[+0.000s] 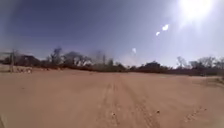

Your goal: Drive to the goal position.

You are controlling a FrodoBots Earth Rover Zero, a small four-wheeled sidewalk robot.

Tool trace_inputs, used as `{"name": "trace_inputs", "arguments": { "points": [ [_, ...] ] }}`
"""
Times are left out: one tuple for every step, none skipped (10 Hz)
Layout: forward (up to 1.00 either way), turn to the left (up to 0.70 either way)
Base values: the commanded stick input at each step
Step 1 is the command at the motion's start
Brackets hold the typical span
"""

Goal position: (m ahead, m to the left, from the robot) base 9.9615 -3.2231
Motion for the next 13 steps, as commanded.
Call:
{"name": "trace_inputs", "arguments": {
  "points": [
    [1.0, 0.0],
    [1.0, 0.0],
    [1.0, 0.0],
    [1.0, 0.0],
    [1.0, 0.0],
    [1.0, 0.0],
    [1.0, 0.0],
    [1.0, 0.0],
    [1.0, 0.0],
    [1.0, 0.0],
    [1.0, 0.0],
    [1.0, 0.0],
    [1.0, 0.0]
  ]
}}
